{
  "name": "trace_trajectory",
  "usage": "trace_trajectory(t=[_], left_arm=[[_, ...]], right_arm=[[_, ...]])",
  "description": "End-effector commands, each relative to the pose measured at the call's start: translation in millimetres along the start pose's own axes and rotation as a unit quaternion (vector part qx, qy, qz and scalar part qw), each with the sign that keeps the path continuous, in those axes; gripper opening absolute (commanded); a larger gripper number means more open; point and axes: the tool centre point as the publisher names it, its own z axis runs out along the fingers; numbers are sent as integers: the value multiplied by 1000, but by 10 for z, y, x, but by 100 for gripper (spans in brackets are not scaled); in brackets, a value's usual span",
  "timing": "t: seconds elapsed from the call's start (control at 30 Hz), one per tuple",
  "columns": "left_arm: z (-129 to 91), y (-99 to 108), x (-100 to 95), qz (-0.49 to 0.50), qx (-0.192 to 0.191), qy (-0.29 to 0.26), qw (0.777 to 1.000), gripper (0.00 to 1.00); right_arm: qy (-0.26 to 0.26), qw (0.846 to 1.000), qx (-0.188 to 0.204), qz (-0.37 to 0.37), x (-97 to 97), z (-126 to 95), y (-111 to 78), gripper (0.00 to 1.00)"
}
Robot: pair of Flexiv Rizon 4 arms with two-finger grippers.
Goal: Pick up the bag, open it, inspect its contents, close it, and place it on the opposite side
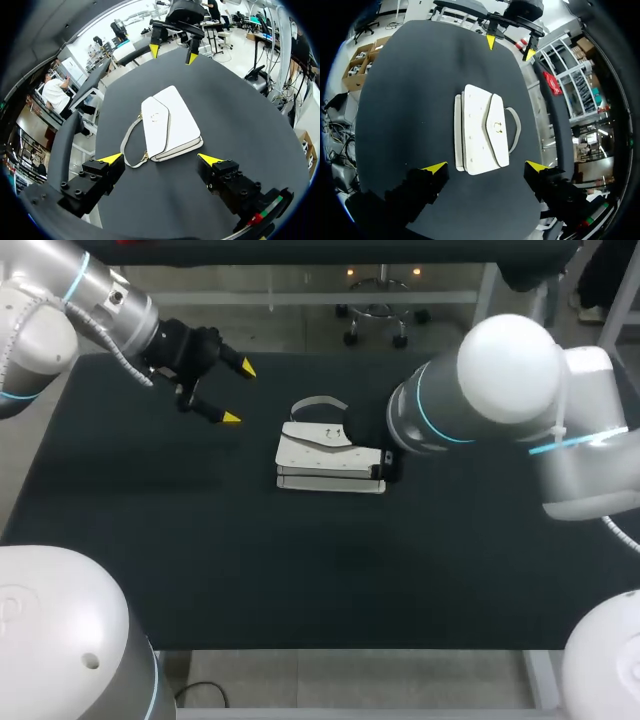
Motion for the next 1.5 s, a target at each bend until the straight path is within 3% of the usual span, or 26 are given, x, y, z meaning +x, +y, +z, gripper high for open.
trace_trajectory(t=[0.03,0.4,0.57,0.8,1.17,1.23,1.27,1.37,1.43,1.5], left_arm=[[29,-28,-16,-6,-1,-1,1000,100],[91,-30,-28,-3,-3,-5,1000,100],[173,-31,-28,7,35,-9,999,100],[159,-34,-38,14,28,-7,1000,100],[224,-74,-76,32,29,7,999,100],[237,-83,-87,33,29,9,999,100],[246,-87,-89,35,30,10,999,100],[279,-96,-103,35,28,13,999,100],[301,-104,-106,35,27,16,999,100],[323,-111,-106,36,26,20,999,100]], right_arm=[[-26,1000,13,-4,103,75,68,100],[-26,1000,13,-4,103,75,68,100],[-38,999,27,-7,175,271,145,100],[-29,999,29,12,282,512,61,100],[-48,999,7,-1,376,651,-26,100],[-50,999,13,-8,388,681,-36,89],[-51,998,18,-10,391,698,-39,76],[-51,998,17,-11,385,747,-60,68],[-50,999,18,-9,377,782,-71,50],[-49,999,18,-9,374,808,-77,47]])
